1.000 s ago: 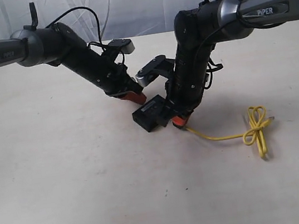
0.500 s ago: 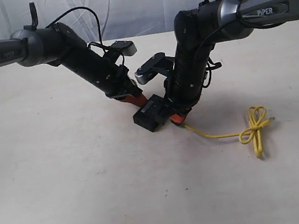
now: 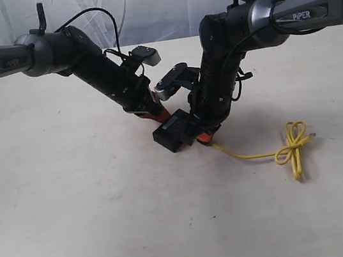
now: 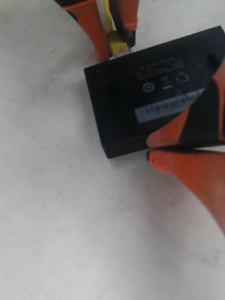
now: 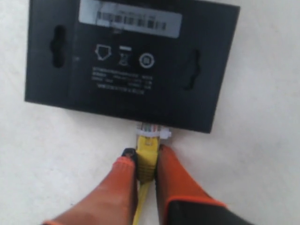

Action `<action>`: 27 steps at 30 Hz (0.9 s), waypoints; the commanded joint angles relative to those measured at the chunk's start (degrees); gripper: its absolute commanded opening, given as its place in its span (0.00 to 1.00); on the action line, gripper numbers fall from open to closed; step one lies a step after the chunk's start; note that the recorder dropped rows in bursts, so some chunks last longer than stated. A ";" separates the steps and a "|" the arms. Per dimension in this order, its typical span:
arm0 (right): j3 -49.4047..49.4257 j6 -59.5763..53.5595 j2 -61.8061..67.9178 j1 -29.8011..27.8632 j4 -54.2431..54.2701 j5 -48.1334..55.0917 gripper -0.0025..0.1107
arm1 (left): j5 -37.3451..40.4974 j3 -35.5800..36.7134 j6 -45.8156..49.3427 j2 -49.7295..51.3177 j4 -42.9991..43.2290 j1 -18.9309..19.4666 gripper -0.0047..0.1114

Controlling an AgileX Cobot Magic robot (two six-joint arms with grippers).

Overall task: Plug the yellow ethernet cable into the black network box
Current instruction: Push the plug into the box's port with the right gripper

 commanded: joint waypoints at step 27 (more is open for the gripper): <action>-7.75 -4.07 2.01 0.11 2.46 3.65 0.01 | 6.89 -0.28 13.32 -0.09 -5.35 -0.58 0.04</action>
